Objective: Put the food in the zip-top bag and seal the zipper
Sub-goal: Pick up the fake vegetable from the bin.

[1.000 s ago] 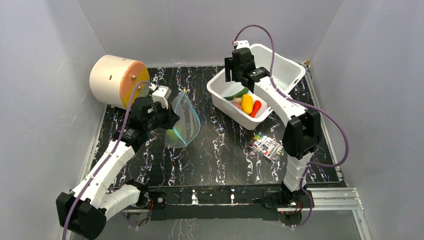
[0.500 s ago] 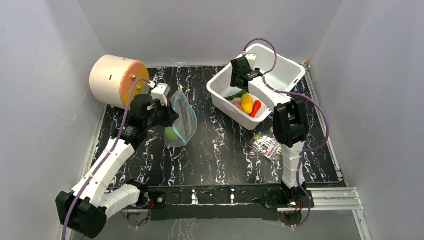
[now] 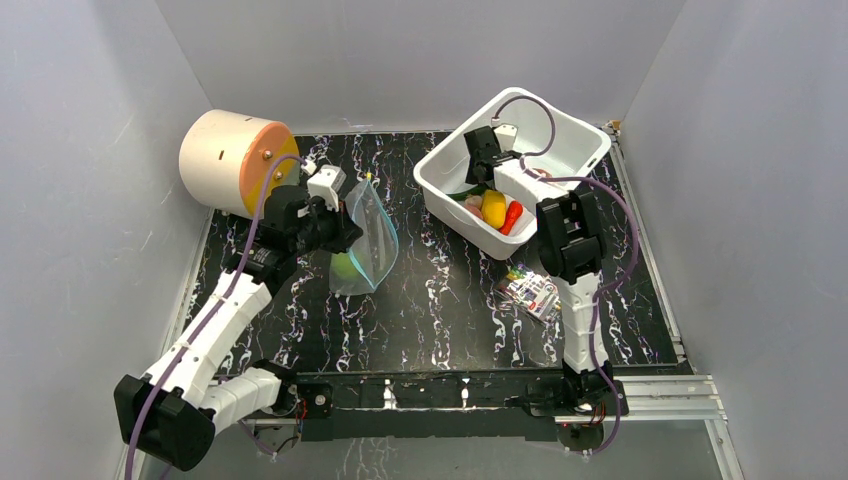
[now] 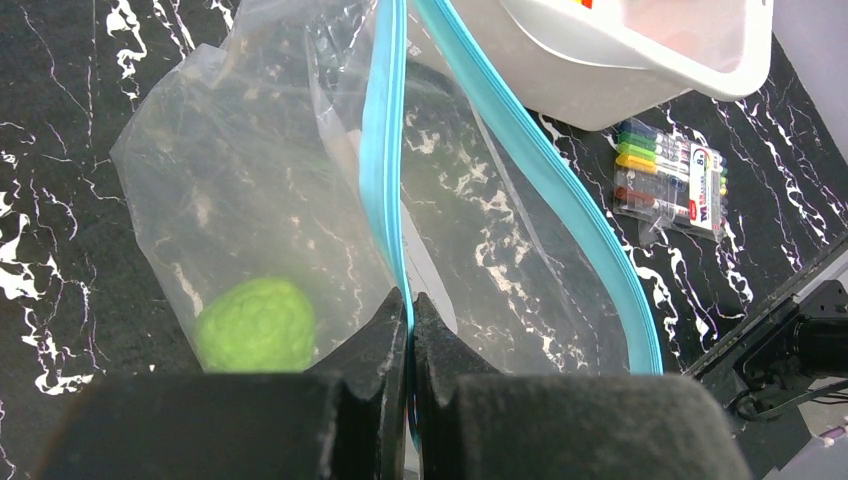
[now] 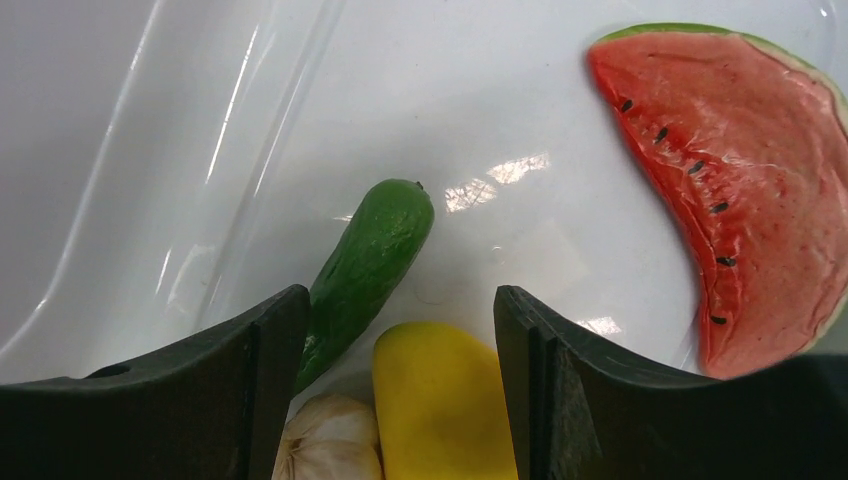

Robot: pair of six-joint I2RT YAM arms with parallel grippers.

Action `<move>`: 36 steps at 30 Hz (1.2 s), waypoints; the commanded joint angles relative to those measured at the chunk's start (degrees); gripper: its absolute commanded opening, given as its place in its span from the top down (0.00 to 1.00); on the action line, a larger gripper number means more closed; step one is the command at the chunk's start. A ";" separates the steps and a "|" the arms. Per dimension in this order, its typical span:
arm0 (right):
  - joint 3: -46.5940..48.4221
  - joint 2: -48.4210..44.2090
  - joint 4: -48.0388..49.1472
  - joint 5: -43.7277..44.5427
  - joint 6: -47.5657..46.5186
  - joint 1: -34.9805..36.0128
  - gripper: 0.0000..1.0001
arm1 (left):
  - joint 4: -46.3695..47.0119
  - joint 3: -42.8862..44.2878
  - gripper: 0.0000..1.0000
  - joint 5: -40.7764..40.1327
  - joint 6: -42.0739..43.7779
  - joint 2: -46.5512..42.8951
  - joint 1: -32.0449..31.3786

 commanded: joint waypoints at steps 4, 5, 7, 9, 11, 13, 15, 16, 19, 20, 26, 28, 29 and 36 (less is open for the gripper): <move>1.81 1.92 4.27 -3.22 2.24 -1.34 0.37 | 0.68 0.79 1.00 1.32 0.14 -0.61 -0.21; 1.65 2.11 4.36 -3.81 2.22 -1.49 0.38 | 0.63 0.72 1.00 1.16 -0.06 -0.70 -0.19; 1.59 2.54 4.46 -4.39 1.60 -1.55 0.42 | 0.51 0.73 1.00 1.06 -0.51 -1.00 -0.19; 1.40 2.45 4.17 -3.80 1.33 -1.55 0.48 | 0.61 0.98 1.00 2.11 -0.95 -1.56 -0.19; 0.11 1.71 5.50 -3.53 0.81 -1.56 0.53 | 0.78 1.23 1.00 3.35 -1.32 -2.25 -0.19; -1.17 1.04 6.89 -3.76 -0.17 -1.64 0.57 | 0.28 1.73 1.00 4.44 -1.67 -2.74 -0.19; -1.51 0.75 7.10 -3.84 -0.97 -1.67 0.60 | -0.65 2.50 1.00 4.68 -1.92 -2.93 -0.19; -1.66 0.58 7.29 -3.86 -1.32 -1.72 0.62 | -1.20 2.85 1.00 4.82 -2.03 -2.97 -0.20; -2.24 -0.31 8.28 -4.19 -2.89 -1.83 0.66 | -1.84 3.78 1.00 5.58 -2.86 -2.98 -0.19; -2.55 -0.89 8.81 -4.66 -3.56 -1.83 0.68 | -1.99 4.01 1.00 5.97 -3.22 -2.81 -0.19; -6.09 -6.40 13.04 -8.71 -8.24 -1.91 0.78 | -1.92 4.97 1.00 7.72 -5.10 -2.26 -0.19; -6.99 -8.09 13.34 -12.01 -10.46 -1.82 0.83 | -1.43 4.97 1.00 8.93 -5.66 -2.49 -0.19; -7.59 -9.15 13.42 -12.85 -10.86 -1.86 0.85 | -1.17 4.97 1.00 9.57 -6.06 -2.63 -0.23; -13.38 -16.76 16.76 -18.24 -16.07 -1.82 0.87 | -0.53 4.00 1.00 11.31 -7.62 -2.67 -0.17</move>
